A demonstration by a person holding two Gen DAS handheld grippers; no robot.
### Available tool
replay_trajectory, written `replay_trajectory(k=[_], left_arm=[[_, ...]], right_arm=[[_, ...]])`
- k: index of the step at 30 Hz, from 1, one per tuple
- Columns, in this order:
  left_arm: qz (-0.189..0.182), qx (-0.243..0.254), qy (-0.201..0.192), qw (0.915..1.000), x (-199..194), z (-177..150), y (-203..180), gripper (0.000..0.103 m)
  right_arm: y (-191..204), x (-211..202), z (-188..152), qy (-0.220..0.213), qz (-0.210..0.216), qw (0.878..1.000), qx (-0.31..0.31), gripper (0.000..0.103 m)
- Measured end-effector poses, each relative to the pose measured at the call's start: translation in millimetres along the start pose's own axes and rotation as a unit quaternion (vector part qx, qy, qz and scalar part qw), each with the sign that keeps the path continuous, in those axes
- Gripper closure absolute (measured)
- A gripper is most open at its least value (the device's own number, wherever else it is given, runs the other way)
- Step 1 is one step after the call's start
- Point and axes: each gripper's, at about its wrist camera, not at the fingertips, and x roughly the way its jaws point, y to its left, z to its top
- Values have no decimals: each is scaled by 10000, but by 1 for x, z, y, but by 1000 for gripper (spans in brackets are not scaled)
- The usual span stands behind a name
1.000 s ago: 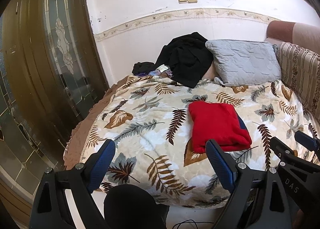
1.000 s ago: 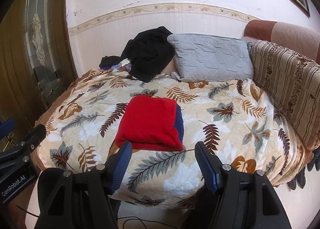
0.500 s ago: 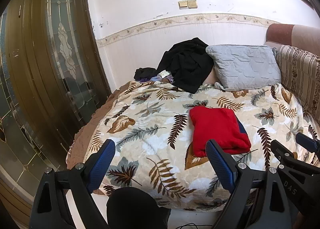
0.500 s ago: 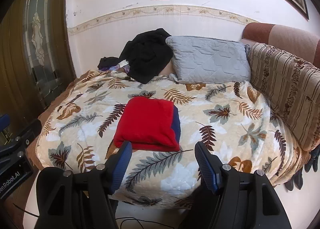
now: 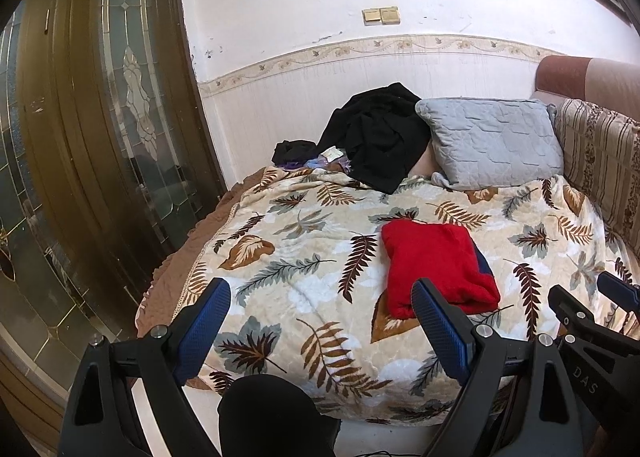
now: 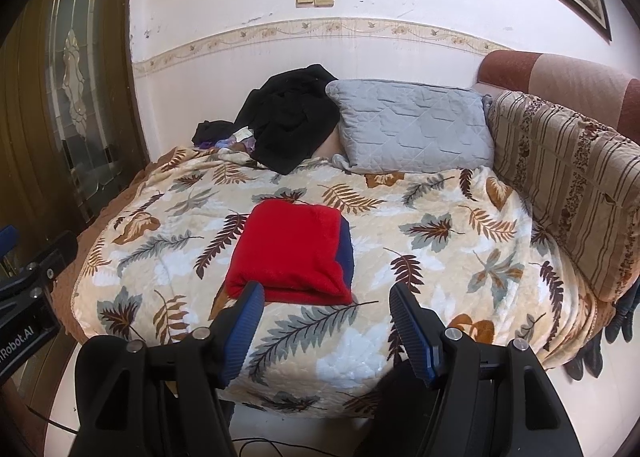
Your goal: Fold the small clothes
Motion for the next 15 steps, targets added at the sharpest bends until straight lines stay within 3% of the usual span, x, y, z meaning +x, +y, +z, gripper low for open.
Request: replay_trajectory(k=[15], left_arm=[[31, 15, 115, 9999, 7, -4, 0, 11]], right_arm=[[1, 4, -4, 74, -3, 10000, 9, 34]])
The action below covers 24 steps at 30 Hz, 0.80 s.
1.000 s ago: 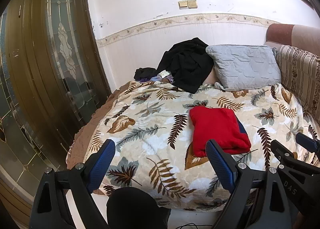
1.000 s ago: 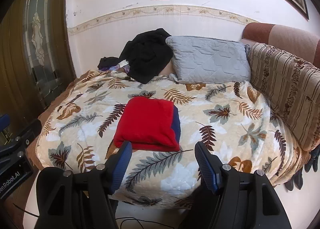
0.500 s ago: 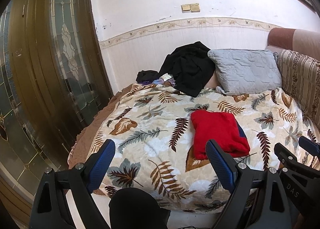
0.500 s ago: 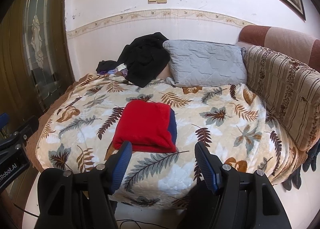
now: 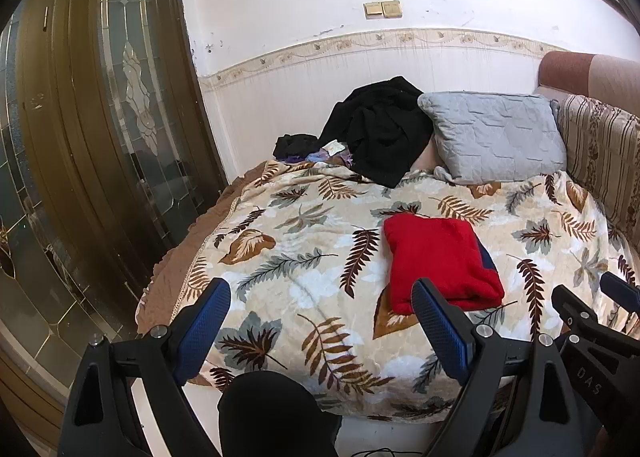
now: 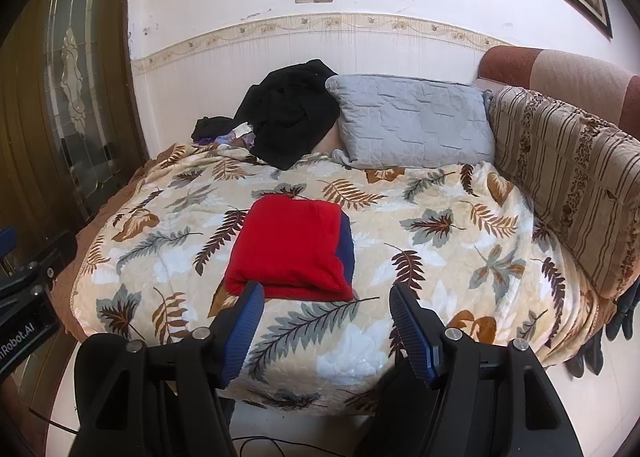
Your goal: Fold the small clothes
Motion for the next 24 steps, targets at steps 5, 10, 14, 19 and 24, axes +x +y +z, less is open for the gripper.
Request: replay_trajectory(k=[5, 10, 14, 19, 24], left_arm=[[2, 4, 64, 10000, 5, -1, -1, 11], [6, -42, 85, 10000, 8, -2, 1, 11], [0, -35, 86, 10000, 8, -2, 2, 11], [-16, -50, 127, 9999, 10, -4, 4, 11], [-36, -77, 119, 9999, 11, -5, 5, 11]], right_arm=[[0, 1, 0, 14, 2, 10000, -2, 34], [0, 2, 0, 24, 12, 10000, -1, 34], [2, 4, -1, 31, 5, 10000, -23, 34], [3, 4, -1, 43, -6, 10000, -27, 34], [5, 4, -2, 46, -6, 10000, -64, 34]])
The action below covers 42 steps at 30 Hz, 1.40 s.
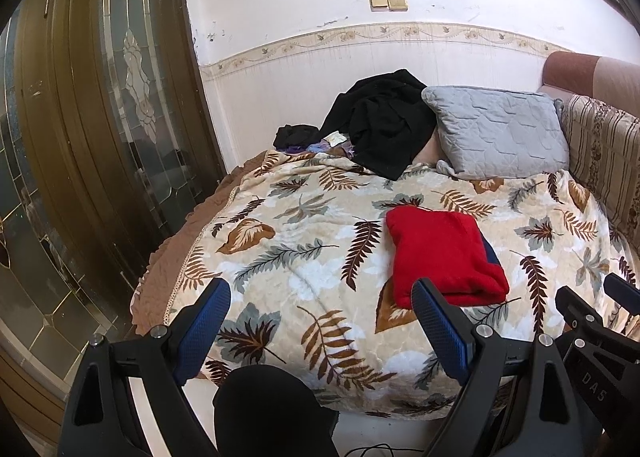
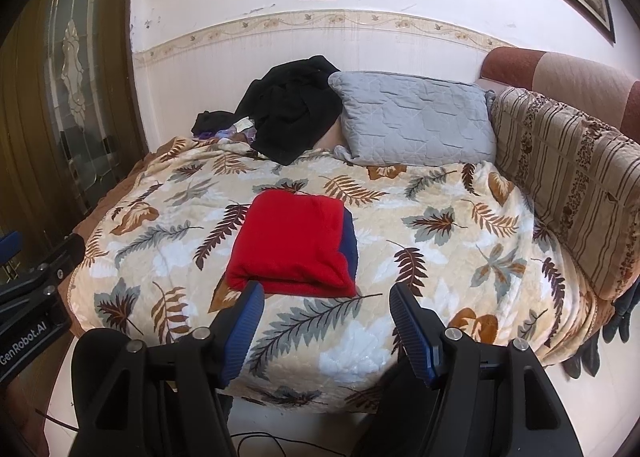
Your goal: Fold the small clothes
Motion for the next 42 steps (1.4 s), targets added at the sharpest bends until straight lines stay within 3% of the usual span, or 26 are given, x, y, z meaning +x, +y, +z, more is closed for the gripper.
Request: replay_trajectory(k=[25, 42], left_arm=[[-123, -83, -10, 9999, 6, 1, -3, 11], [108, -216, 128, 9996, 20, 20, -1, 11]], right_arm=[[5, 1, 2, -10, 69, 9999, -138, 34], [7, 31, 23, 83, 408, 9986, -336, 34]])
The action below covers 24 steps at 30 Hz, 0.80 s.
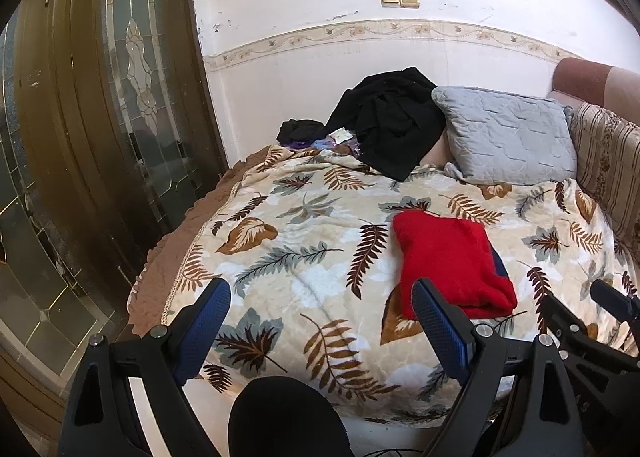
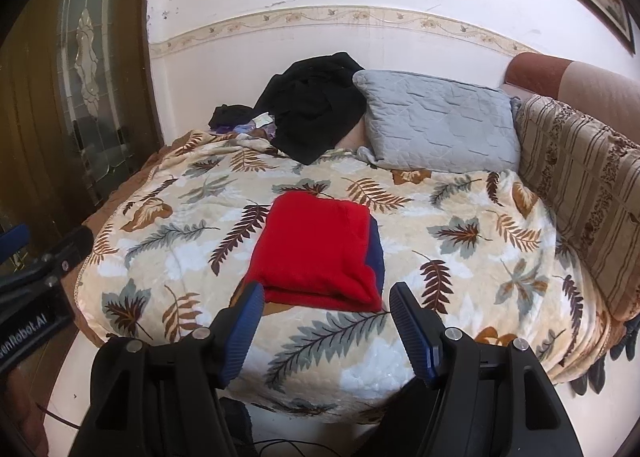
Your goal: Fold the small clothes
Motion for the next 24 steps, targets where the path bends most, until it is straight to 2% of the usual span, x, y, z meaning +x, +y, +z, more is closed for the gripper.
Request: replay_trajectory(k=[13, 24], left_arm=[[20, 162, 6, 9999, 5, 20, -18, 11], [-177, 129, 62, 9997, 21, 28, -21, 11]], right_arm=[[-16, 21, 8, 122, 272, 9994, 157, 34], [-15, 30, 23, 116, 146, 9998, 42, 34]])
